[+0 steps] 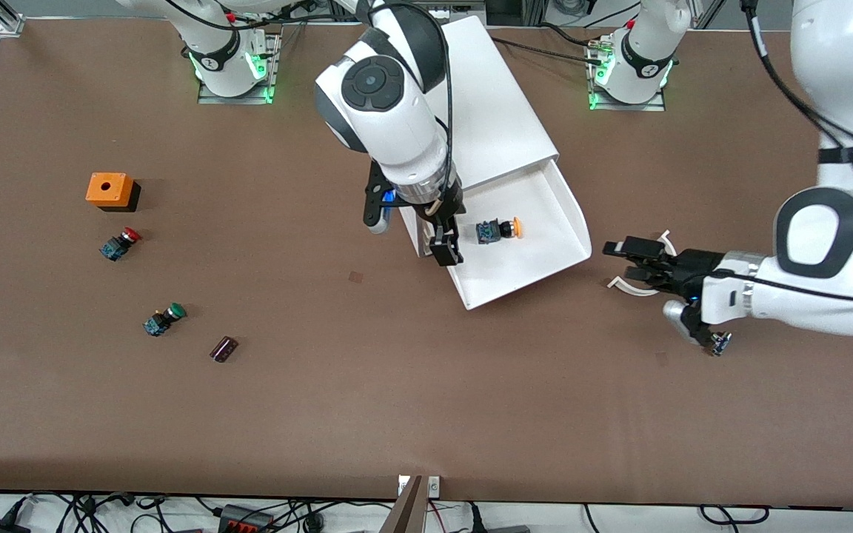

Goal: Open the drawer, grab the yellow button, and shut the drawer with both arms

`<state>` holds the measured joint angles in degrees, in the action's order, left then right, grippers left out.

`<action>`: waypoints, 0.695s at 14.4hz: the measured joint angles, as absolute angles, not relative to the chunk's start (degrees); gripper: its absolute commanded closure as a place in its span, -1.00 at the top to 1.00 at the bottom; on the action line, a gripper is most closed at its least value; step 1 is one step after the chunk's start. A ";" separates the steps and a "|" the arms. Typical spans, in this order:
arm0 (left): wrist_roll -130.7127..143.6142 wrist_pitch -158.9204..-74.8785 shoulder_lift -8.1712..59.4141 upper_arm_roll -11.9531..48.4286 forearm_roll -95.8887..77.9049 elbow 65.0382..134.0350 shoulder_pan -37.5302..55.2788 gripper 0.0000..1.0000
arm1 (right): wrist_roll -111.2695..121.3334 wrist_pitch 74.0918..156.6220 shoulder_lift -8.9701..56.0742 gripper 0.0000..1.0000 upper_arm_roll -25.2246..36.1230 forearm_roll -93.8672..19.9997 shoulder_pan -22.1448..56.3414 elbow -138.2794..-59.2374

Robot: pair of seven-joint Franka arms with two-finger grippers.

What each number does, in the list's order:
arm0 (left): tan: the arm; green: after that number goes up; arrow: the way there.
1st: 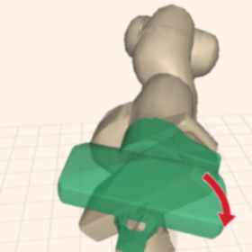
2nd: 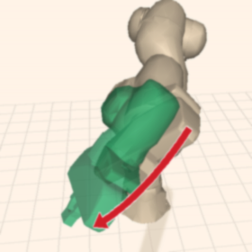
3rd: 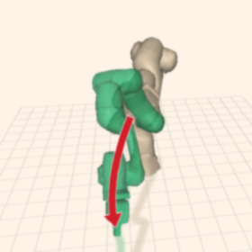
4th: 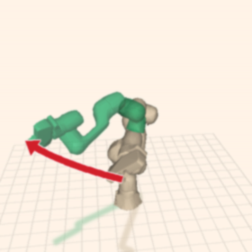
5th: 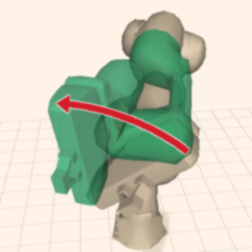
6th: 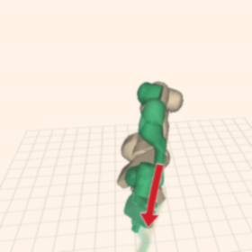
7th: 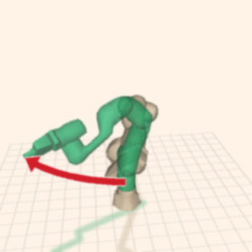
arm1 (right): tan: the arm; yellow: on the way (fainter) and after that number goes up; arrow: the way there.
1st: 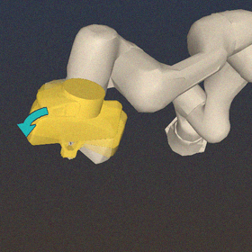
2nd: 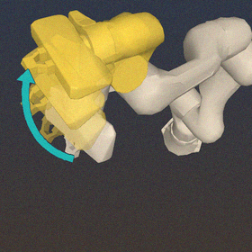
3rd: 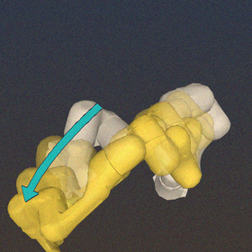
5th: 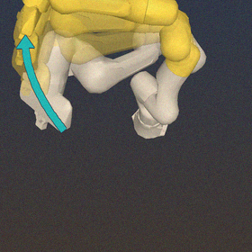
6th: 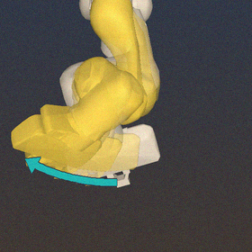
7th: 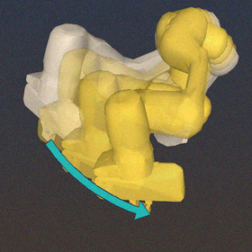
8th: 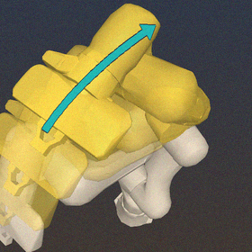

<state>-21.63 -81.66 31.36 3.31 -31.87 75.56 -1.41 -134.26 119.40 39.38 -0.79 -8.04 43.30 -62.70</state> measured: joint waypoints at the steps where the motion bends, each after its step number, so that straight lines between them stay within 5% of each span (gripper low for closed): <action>1: -19.33 -80.25 30.88 3.54 -27.32 73.44 -1.18 1.00 | -135.31 120.12 39.79 1.00 -0.79 -8.04 43.49 -62.70; 10: -14.31 -82.48 30.71 4.01 2.60 63.95 7.62 1.00 | -138.37 121.19 42.04 1.00 -2.25 -9.95 45.02 -62.66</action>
